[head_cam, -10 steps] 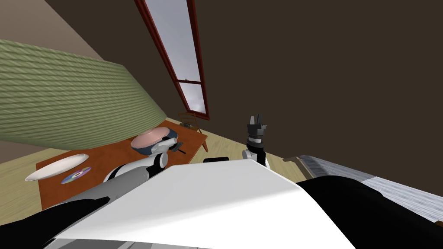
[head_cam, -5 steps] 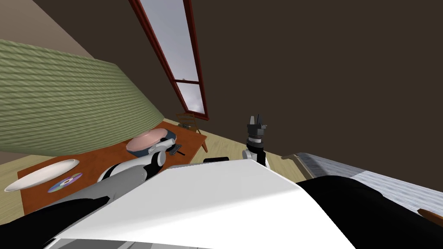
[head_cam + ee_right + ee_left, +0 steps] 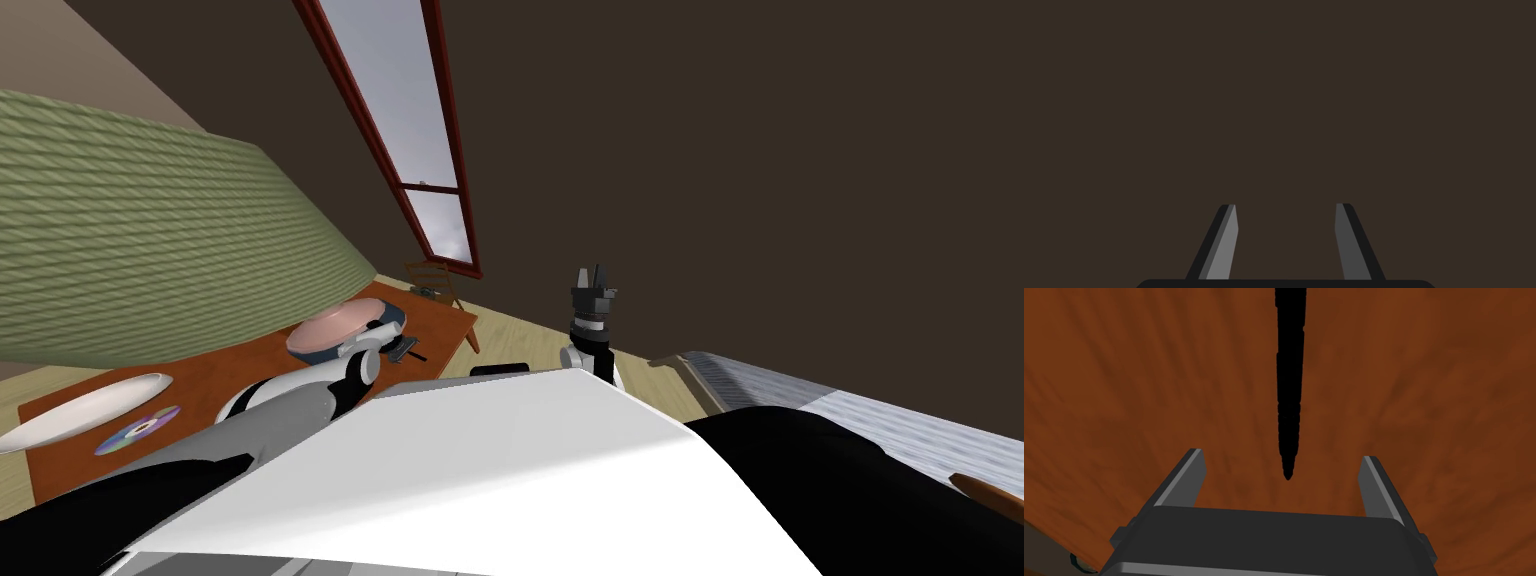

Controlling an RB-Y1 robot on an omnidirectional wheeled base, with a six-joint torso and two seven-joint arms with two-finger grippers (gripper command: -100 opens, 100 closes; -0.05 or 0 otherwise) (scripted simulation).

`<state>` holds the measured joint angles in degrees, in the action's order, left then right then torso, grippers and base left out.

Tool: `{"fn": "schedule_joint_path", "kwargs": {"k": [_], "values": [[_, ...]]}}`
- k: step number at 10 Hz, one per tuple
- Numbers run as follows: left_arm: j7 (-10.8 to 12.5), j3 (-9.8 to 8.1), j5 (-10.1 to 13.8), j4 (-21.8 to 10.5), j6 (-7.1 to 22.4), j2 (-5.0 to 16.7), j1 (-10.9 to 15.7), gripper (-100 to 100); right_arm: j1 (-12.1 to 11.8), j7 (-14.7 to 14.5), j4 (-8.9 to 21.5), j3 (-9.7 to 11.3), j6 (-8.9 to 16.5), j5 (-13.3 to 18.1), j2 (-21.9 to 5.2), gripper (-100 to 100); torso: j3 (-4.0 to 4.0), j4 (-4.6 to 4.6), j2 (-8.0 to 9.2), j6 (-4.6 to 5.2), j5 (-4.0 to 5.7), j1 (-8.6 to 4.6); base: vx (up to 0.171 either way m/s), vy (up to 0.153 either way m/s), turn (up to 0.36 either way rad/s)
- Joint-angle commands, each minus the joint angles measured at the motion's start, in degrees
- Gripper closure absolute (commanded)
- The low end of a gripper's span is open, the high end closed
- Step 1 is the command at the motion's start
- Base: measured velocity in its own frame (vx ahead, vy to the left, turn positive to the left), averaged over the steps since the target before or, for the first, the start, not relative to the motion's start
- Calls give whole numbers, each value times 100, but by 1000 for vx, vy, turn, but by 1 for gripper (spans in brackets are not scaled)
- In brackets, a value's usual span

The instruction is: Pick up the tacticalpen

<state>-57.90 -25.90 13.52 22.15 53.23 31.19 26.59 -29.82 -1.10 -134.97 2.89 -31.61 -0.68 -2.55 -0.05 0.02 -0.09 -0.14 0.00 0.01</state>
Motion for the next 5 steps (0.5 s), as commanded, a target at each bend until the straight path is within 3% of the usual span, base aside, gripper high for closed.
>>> {"fn": "schedule_joint_path", "kwargs": {"k": [1,2,3,4,5], "values": [[0,0,0,0,0,0,0,0,0,0,0,0,0,0,0,0,0,0,0,0,0,0,0,0,0],[-212,-78,-7,257,65,-97,-163,-100,0,0,0,0,0,0,0,0,0,0,1,0,0,0,80,-1,192],[-372,-155,-13,461,131,-194,-325,-100,-2,0,0,0,0,0,0,0,-11,4,-21,-5,0,0,149,-20,345],[-424,-155,-13,513,131,-194,-325,-100,-3,0,0,-1,0,0,0,0,-25,10,-44,-6,1,-6,137,-44,128],[-636,-233,-20,661,197,-291,-488,-100,-1,0,0,0,0,0,0,0,-28,11,-49,2,2,-14,172,-40,179]]}}
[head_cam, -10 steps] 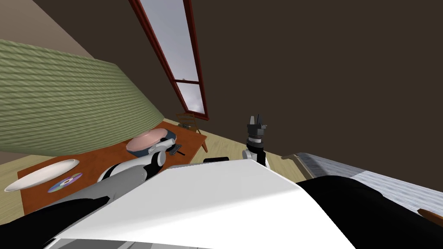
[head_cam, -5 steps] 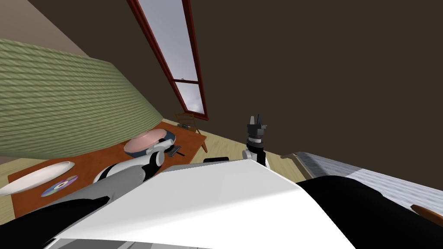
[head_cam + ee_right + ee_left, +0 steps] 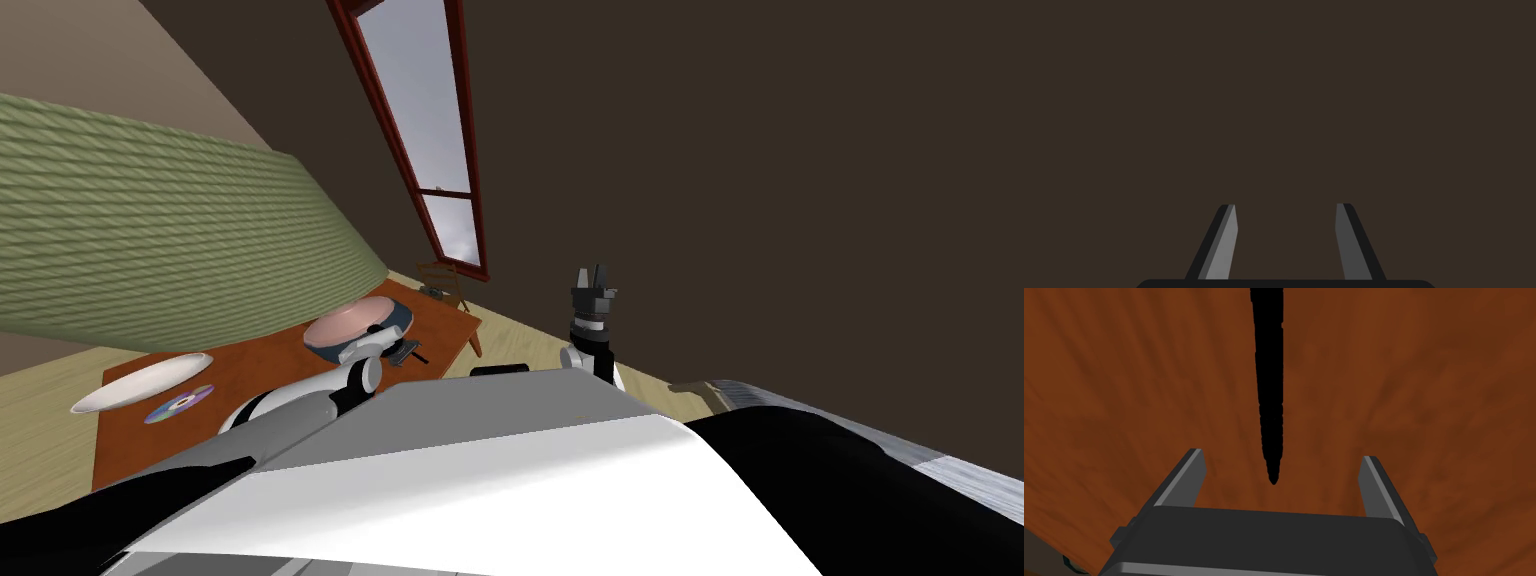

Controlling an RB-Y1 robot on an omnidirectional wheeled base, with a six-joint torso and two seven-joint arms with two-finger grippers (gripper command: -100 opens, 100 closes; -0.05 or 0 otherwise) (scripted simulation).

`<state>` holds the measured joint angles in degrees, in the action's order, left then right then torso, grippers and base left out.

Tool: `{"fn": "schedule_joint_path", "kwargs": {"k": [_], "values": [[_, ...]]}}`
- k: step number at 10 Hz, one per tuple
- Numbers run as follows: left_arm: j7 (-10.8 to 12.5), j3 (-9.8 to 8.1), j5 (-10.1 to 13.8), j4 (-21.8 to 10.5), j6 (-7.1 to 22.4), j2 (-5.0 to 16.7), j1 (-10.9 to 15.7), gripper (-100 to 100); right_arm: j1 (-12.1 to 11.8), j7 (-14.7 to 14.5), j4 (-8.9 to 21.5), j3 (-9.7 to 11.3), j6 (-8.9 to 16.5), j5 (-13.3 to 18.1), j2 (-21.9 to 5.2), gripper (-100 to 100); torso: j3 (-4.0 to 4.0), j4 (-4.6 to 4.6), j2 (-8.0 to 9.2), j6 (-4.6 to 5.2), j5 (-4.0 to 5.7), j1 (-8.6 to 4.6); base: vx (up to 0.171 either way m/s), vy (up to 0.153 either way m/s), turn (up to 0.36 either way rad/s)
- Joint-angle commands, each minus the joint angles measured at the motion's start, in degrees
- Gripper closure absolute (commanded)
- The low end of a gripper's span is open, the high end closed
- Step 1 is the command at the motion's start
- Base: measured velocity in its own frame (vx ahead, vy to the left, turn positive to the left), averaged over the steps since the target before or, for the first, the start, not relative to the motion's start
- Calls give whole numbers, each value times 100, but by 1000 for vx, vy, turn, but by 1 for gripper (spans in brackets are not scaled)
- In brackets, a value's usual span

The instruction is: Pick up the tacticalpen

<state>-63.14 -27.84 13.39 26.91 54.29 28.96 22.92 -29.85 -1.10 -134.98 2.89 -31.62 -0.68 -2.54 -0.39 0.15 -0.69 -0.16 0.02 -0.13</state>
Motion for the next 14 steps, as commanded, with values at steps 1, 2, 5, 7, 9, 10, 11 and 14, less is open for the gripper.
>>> {"fn": "schedule_joint_path", "kwargs": {"k": [1,2,5,7,9,10,11,14], "values": [[-112,-39,-8,286,91,-68,-120,-100,0,0,0,0,0,0,0,0,0,0,0,0,0,0,128,-35,108],[-324,-116,-14,450,157,-165,-282,-100,1,0,0,0,0,0,0,0,4,-2,10,4,0,3,106,-30,178],[-536,-194,-21,805,223,-262,-445,-100,1,0,0,0,0,0,0,0,11,-4,19,1,-2,8,101,-26,142],[-895,-350,-34,1252,354,-456,-770,-100,1,0,0,0,0,0,0,0,10,-4,18,0,-1,7,150,-51,270],[-1172,-427,-41,1534,420,-553,-932,-100,2,0,0,0,0,0,0,0,3,-1,7,7,1,0,125,-51,135],[-1173,-427,-41,1573,420,-553,-932,-100,1,0,0,0,0,0,0,0,6,-2,13,3,-1,4,81,-35,116],[-1385,-505,-48,1804,486,-650,-1095,-100,2,0,0,0,0,0,0,0,13,-5,25,6,-1,9,102,-48,244],[-1533,-568,-55,2007,537,-730,-1224,-100,2,0,0,0,0,0,0,0,8,-2,19,5,1,0,92,-55,152]]}}
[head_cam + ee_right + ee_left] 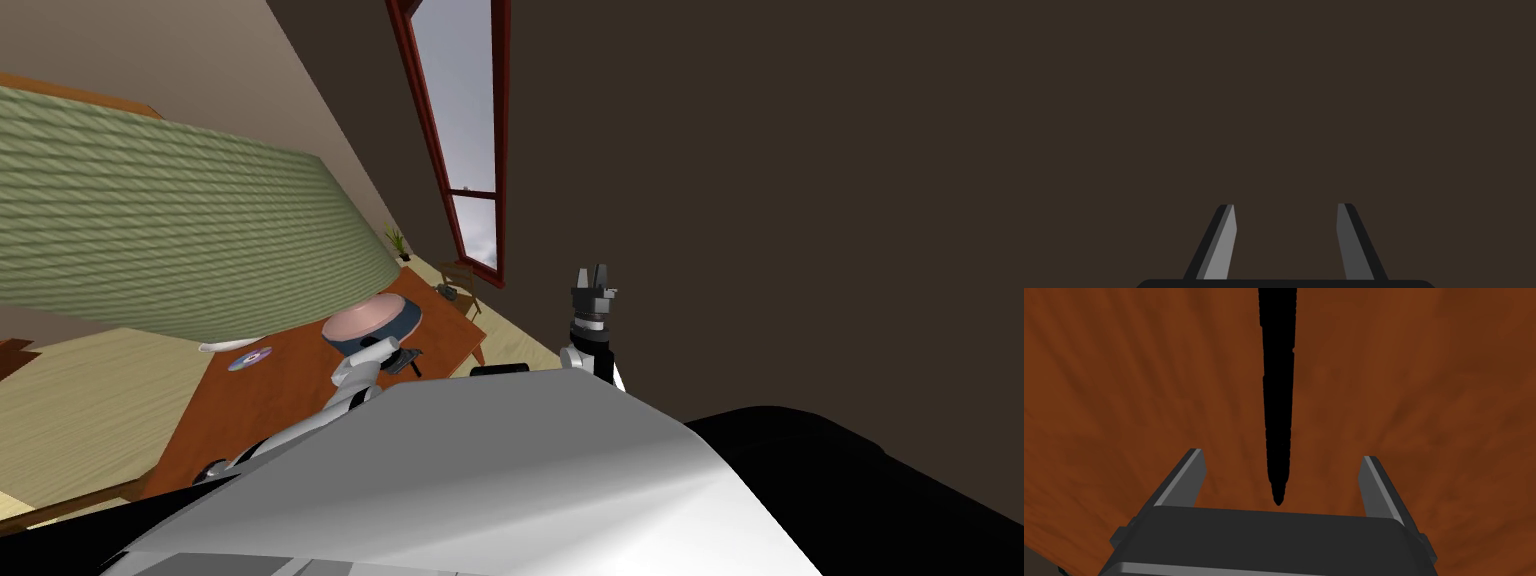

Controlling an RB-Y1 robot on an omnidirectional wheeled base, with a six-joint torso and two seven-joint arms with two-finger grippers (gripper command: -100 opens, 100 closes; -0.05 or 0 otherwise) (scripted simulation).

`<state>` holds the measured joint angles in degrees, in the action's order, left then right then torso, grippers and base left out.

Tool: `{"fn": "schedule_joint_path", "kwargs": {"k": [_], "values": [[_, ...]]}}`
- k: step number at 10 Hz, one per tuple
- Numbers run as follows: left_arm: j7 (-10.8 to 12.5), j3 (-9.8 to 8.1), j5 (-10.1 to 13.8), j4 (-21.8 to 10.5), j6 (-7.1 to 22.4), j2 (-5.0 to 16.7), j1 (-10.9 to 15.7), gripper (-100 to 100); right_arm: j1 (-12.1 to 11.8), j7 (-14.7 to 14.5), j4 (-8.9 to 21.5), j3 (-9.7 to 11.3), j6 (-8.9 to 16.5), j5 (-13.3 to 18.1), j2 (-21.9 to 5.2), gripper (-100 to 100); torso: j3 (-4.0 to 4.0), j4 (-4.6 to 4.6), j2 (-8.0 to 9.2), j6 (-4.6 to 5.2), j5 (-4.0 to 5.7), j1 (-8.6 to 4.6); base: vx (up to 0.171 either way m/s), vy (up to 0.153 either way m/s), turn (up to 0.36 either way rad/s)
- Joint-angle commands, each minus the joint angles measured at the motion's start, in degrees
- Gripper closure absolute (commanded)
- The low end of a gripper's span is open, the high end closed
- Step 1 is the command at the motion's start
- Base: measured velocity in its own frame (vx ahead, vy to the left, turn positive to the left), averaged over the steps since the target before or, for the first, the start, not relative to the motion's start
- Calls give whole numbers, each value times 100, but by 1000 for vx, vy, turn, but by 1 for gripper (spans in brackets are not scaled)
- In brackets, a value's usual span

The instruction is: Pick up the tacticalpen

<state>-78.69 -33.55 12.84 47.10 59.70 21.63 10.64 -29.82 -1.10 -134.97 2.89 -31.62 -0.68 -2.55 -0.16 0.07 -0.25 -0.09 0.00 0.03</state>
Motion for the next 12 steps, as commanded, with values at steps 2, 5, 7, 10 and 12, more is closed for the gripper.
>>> {"fn": "schedule_joint_path", "kwargs": {"k": [2,5,7,10,12], "values": [[2,0,0,-1,0,0,1,100,0,0,0,0,0,0,0,0,6,-3,10,0,-2,9,0,0,0],[-2,3,-2,-1,0,0,1,100,0,0,0,0,0,0,0,0,10,-4,15,-1,-4,13,0,0,0],[170,66,8,-189,-55,82,133,100,0,0,0,0,0,0,0,0,10,-4,15,-1,-4,13,-35,19,-139],[594,221,21,-684,-187,277,458,100,2,0,1,-1,1,0,-1,0,37,-14,64,-4,-8,40,-138,73,-220],[807,299,28,-957,-253,374,620,100,3,0,1,0,1,0,-1,0,43,-20,71,12,-9,46,-151,73,-231]]}}
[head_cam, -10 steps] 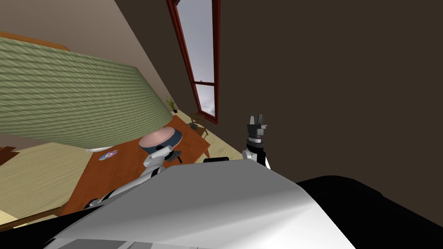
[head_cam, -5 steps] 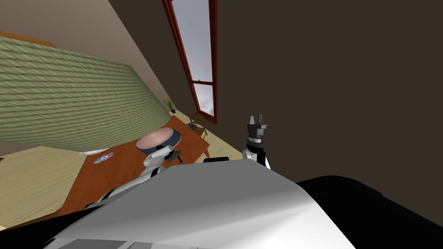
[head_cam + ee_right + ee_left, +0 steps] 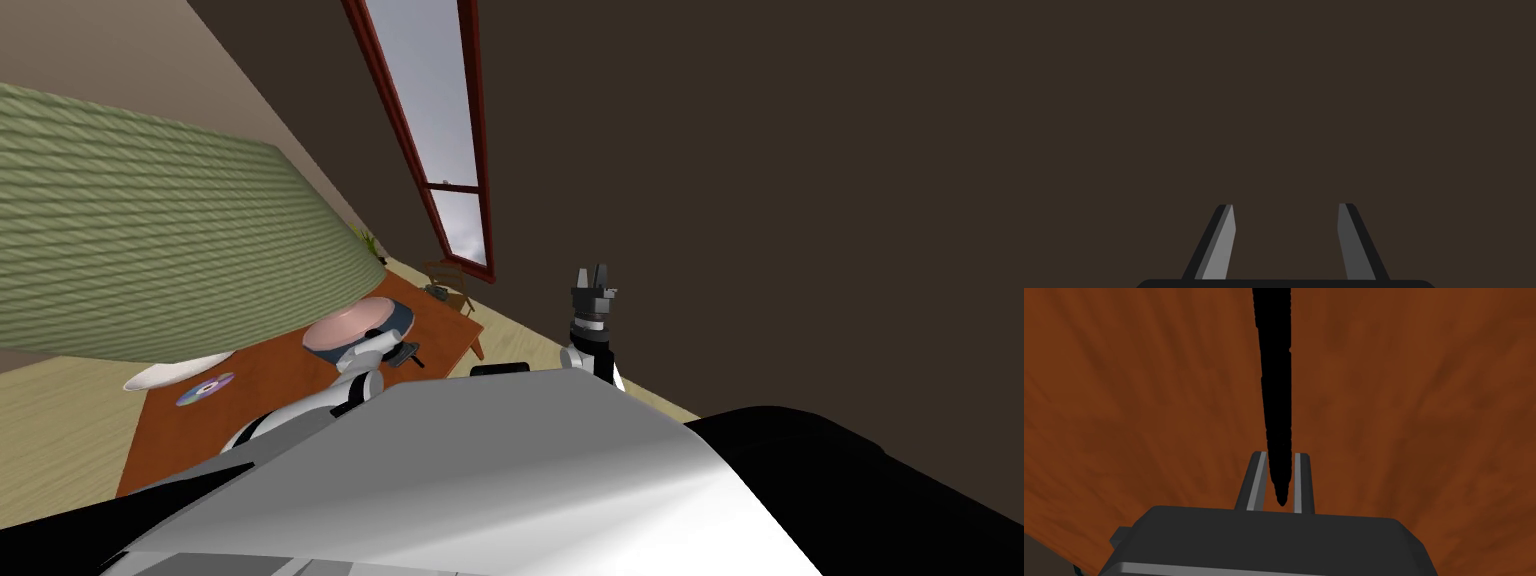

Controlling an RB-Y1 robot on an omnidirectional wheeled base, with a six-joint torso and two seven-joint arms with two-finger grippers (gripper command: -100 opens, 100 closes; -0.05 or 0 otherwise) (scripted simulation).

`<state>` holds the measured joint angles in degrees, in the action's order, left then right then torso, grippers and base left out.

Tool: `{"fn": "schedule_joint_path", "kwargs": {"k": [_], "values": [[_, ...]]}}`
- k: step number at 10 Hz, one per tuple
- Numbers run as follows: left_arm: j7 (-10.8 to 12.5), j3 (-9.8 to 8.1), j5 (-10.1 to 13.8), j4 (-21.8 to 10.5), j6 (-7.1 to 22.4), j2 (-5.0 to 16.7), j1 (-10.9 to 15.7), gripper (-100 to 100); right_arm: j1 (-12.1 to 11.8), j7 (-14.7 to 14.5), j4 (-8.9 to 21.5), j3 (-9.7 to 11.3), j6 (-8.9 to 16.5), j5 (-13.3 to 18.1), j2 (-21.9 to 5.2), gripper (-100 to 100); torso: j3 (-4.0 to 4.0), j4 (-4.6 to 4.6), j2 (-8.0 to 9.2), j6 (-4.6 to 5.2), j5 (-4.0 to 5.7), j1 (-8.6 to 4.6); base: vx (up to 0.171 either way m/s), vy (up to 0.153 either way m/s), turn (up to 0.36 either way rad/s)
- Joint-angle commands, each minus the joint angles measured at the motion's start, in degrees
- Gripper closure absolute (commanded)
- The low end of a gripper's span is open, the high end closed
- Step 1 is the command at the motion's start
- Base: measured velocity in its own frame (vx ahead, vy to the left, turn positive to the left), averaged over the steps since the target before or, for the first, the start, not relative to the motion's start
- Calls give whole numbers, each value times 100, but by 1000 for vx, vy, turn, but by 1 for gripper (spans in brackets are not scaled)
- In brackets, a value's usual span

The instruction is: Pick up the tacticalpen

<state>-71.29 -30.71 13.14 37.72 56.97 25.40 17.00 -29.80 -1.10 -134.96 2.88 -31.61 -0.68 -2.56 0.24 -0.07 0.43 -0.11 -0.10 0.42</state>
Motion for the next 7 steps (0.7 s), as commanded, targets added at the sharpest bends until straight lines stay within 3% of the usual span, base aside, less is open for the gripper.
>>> {"fn": "schedule_joint_path", "kwargs": {"k": [1,2,3,5,6,7], "values": [[278,92,4,-276,-45,93,147,100,0,0,0,0,0,0,0,0,0,0,0,0,0,0,-120,38,-149],[434,170,11,-439,-111,190,310,100,0,0,0,0,0,0,0,0,-2,0,-5,6,1,-5,-163,41,-313],[491,170,11,-532,-111,190,310,100,1,0,0,1,0,0,0,0,2,-5,1,16,2,-8,-127,26,-150],[852,326,24,-953,-243,385,635,100,0,0,0,0,0,0,0,0,-4,-1,-9,8,3,-12,-142,36,-237],[915,326,24,-1044,-243,385,635,100,1,0,0,0,0,0,0,0,4,-5,4,13,2,-7,-141,38,-151],[1127,403,31,-1216,-309,482,797,100,0,0,0,0,0,0,0,0,1,-1,0,0,2,-5,-139,42,-180]]}}
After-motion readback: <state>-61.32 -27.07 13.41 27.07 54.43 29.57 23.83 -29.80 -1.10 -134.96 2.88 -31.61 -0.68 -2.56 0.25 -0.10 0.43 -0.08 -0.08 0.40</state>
